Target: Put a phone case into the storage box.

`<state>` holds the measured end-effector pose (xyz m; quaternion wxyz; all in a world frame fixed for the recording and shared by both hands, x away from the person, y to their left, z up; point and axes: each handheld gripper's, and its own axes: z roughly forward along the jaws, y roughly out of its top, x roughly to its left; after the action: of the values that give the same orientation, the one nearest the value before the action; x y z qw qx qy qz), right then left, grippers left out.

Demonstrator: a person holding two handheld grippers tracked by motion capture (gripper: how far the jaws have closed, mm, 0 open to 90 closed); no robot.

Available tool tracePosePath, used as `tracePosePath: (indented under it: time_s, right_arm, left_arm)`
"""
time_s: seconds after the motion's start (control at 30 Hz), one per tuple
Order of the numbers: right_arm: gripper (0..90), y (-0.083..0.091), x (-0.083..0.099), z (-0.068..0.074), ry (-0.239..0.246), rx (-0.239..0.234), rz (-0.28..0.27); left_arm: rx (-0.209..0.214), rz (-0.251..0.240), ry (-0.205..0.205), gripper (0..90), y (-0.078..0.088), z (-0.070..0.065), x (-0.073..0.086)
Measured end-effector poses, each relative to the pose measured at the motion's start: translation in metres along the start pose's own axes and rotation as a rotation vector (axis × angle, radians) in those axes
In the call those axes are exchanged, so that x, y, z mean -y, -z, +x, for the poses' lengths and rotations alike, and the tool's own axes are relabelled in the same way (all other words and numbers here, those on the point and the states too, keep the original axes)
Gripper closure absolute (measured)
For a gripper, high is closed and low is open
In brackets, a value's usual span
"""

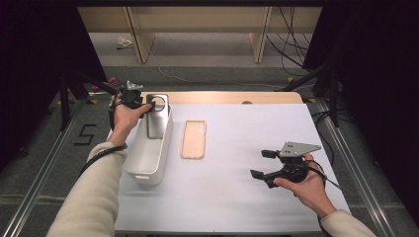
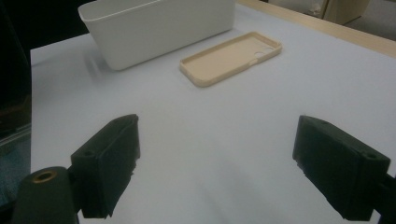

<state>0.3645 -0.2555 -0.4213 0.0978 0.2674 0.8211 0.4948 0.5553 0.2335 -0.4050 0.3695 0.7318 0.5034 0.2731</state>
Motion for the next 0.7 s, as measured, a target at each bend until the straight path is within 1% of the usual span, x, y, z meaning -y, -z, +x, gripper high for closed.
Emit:
tracePosePath:
  time_s: [0.13,0.23,0.33,0.4,0.5,0.53,0.57,0.63,0.7]
  right_arm:
    - [15.6,0.0,0.0,0.0,0.001,0.0,0.003]
    - [15.7,-0.001,0.0,0.0,0.001,-0.001,0.008]
    - [15.6,-0.001,0.0,0.0,0.0,0.0,0.007]
    - [15.7,-0.001,0.0,0.0,0.0,0.001,0.007]
    - [15.6,-0.001,0.0,0.0,0.0,0.002,0.007]
    - [15.7,-0.001,0.0,0.0,0.0,0.002,0.007]
    - [15.7,-0.001,0.0,0.0,0.0,0.003,0.007]
    - [15.7,-0.001,0.0,0.0,0.0,0.003,0.007]
    - [15.7,-0.001,0.0,0.0,-0.001,0.003,0.007]
  left_arm:
    - [0.0,-0.016,0.02,34.5,0.004,-0.001,0.0]
    - [0.009,-0.025,0.037,27.0,0.009,-0.001,0.0]
    - [0.023,-0.033,0.032,23.6,0.017,-0.003,-0.001]
    - [0.035,-0.031,0.039,19.2,0.021,-0.005,-0.002]
    - [0.068,-0.044,0.02,19.6,0.031,-0.008,-0.002]
    - [0.087,-0.047,0.01,20.4,0.036,-0.01,-0.002]
    - [0.098,-0.05,0.009,19.6,0.038,-0.011,-0.002]
    - [0.102,-0.055,0.014,12.9,0.046,-0.015,-0.001]
    - [0.093,-0.072,0.016,8.6,0.054,-0.017,0.0]
